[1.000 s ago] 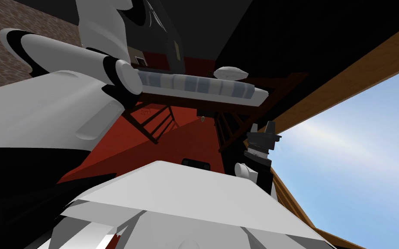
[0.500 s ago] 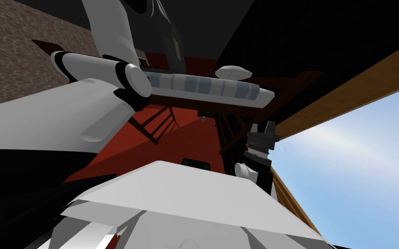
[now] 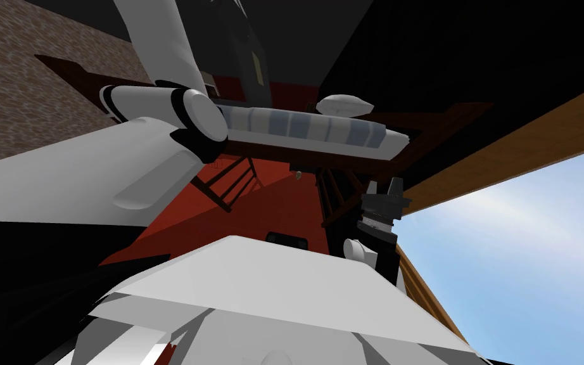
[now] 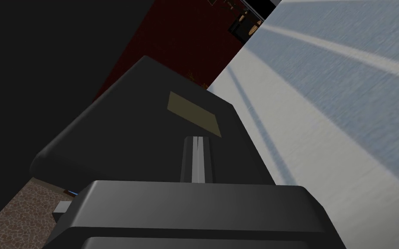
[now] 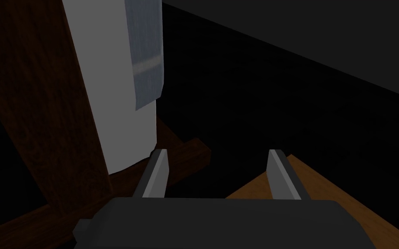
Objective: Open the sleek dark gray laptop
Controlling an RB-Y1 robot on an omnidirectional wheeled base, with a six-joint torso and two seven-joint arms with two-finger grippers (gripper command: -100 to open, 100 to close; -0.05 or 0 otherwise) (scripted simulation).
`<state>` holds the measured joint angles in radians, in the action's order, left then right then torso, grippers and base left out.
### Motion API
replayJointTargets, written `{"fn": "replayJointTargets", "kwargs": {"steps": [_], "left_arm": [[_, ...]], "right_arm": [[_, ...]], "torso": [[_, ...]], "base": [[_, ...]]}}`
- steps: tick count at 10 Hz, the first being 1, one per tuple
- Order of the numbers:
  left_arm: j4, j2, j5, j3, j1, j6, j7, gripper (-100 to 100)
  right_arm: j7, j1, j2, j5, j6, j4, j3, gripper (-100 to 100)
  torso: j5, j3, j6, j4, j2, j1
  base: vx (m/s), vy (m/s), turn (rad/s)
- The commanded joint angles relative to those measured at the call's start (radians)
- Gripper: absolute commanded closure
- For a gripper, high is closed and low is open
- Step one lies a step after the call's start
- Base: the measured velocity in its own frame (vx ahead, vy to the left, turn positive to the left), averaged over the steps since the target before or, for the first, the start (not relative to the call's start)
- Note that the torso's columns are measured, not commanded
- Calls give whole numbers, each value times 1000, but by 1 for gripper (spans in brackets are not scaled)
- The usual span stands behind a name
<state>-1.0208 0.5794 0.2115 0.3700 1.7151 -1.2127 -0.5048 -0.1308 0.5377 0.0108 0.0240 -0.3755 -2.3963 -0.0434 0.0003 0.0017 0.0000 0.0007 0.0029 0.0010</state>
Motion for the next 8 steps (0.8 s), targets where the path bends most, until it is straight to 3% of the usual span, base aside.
{"fn": "replayJointTargets", "kwargs": {"steps": [1,2,4,5,6,8], "left_arm": [[-69,-50,-50,54,-8,-58,47,100],[-96,-59,-66,82,-8,-82,47,100],[-152,-59,-66,91,-8,-110,47,100],[-187,-107,-114,139,-8,-157,95,100],[-217,-115,-131,166,-8,-182,95,100],[-269,-115,-131,177,-8,-202,95,100]], "right_arm": [[0,0,0,0,0,0,0,0],[0,0,0,0,0,0,0,0],[0,0,0,0,0,0,0,0],[0,0,0,0,0,0,0,0],[0,0,0,0,0,0,0,0],[0,0,0,0,0,0,0,0]], "torso": [[0,0,0,0,0,0],[0,-2,0,-1,-4,0],[-1,-3,0,-2,-5,-2],[0,-1,0,-1,-2,-1],[0,-1,0,0,-3,-1],[0,-2,0,-1,-3,-1]], "base": [[57,8,74],[84,-5,43],[23,-3,-5],[53,10,91],[76,1,32],[25,-6,-10]]}}
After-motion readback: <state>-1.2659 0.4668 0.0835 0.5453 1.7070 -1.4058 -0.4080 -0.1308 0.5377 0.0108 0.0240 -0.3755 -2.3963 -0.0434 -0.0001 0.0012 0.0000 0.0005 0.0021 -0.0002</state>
